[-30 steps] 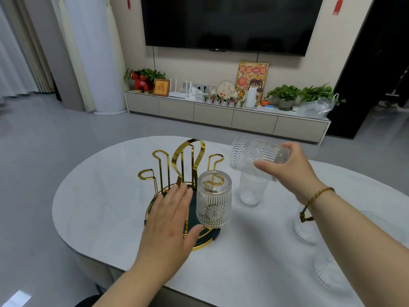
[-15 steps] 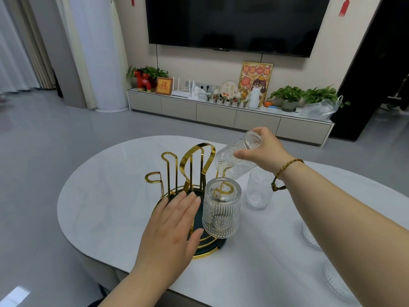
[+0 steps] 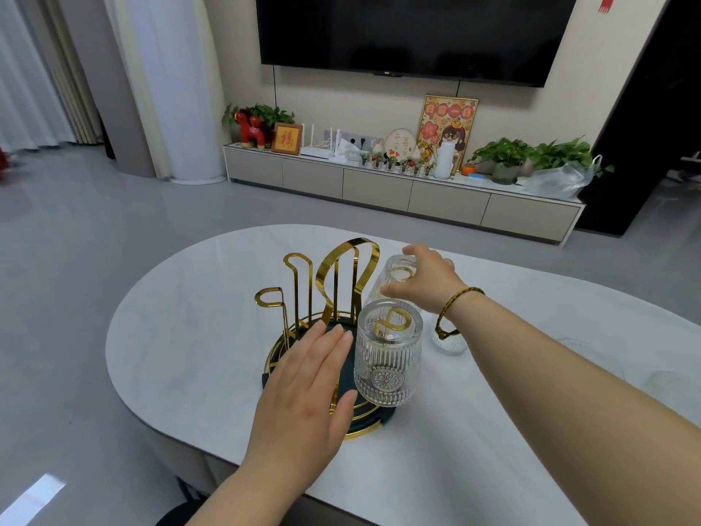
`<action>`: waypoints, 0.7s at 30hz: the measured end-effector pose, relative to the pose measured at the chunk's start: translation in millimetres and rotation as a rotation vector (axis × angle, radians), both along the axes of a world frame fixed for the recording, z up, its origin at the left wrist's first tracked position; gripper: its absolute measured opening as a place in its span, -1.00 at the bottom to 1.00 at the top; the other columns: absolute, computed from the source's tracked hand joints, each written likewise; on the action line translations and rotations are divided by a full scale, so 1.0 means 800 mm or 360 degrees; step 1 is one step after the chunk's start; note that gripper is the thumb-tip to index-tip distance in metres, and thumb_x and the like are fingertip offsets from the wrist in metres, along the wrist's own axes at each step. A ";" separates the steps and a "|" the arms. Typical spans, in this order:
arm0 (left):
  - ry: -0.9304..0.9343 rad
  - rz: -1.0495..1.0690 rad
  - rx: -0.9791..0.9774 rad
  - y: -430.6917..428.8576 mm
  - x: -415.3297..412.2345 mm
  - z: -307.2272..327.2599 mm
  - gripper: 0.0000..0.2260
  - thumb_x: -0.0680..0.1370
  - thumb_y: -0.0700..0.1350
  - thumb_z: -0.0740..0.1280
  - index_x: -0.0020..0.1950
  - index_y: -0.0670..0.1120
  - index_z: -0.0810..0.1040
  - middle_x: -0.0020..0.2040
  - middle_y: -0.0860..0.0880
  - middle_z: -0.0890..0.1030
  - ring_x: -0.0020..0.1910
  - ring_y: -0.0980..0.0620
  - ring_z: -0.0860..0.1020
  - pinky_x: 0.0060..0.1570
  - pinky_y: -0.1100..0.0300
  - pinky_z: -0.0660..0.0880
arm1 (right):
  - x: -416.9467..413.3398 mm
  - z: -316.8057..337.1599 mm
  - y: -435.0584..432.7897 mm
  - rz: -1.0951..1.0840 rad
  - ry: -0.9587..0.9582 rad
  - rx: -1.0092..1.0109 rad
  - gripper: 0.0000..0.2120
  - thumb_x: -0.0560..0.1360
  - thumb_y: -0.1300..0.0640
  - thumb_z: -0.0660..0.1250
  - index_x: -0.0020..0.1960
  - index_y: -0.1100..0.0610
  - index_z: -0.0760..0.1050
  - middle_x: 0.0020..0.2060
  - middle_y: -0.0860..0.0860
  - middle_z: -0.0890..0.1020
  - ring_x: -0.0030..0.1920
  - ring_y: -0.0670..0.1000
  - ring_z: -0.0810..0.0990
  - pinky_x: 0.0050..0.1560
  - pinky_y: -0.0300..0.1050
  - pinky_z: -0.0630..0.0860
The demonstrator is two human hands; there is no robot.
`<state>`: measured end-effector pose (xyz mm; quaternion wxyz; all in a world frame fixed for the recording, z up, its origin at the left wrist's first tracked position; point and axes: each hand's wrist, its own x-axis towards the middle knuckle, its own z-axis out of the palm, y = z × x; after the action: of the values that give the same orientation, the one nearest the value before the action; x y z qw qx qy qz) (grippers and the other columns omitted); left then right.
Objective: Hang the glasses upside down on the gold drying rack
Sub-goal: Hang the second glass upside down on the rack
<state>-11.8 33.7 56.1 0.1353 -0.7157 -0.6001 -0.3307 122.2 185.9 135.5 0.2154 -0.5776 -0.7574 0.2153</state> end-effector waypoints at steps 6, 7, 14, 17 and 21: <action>-0.0075 -0.0057 -0.0061 -0.001 0.001 0.001 -0.26 0.17 -0.19 0.60 0.26 -0.15 0.33 0.19 -0.16 0.57 0.25 -0.01 0.29 0.31 0.20 0.16 | 0.001 -0.001 -0.002 0.0000 0.0059 0.0000 -0.37 0.36 -0.02 0.34 0.34 0.12 0.18 0.32 0.13 0.34 0.33 0.17 0.17 0.25 0.05 0.26; -0.0098 -0.0063 -0.0078 -0.001 0.002 0.002 -0.26 0.18 -0.22 0.60 0.27 -0.16 0.33 0.20 -0.17 0.56 0.26 -0.02 0.29 0.36 0.25 0.03 | 0.003 -0.001 -0.004 -0.0006 0.0101 0.0002 -0.38 0.37 -0.01 0.34 0.34 0.12 0.18 0.32 0.13 0.34 0.34 0.16 0.15 0.26 0.06 0.25; -0.0141 -0.0051 -0.0100 -0.007 0.004 0.007 -0.33 0.21 -0.24 0.58 0.27 -0.25 0.42 0.25 -0.23 0.52 0.29 -0.04 0.22 0.34 0.42 -0.23 | 0.045 -0.013 -0.036 -0.0160 0.0384 0.0128 -0.51 0.41 0.12 0.28 0.30 0.12 0.23 0.29 0.11 0.37 0.33 0.12 0.22 0.26 0.04 0.25; -0.0178 -0.0013 -0.0067 -0.015 0.012 0.005 -0.41 0.28 -0.25 0.55 0.25 -0.28 0.44 0.27 -0.25 0.48 0.30 -0.05 0.19 0.29 -0.09 0.18 | 0.076 -0.029 -0.061 -0.0235 0.0496 0.0188 -0.57 0.41 0.24 0.23 0.27 0.15 0.26 0.25 0.12 0.41 0.29 0.13 0.29 0.18 -0.04 0.28; -0.0264 -0.0157 -0.0047 -0.045 0.028 -0.012 -0.59 0.43 -0.10 0.19 0.25 -0.21 0.42 0.30 -0.13 0.37 0.31 -0.06 0.22 0.41 0.27 -0.16 | 0.113 -0.064 -0.106 -0.0338 0.0598 0.0197 -0.63 0.41 0.28 0.23 0.21 0.17 0.32 0.18 0.10 0.46 0.20 0.09 0.35 0.08 -0.14 0.28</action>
<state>10.2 -2.5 46.6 0.0581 -0.7163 -0.5781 -0.3863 213.0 101.3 84.5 0.4092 -0.5896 -0.6506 0.2483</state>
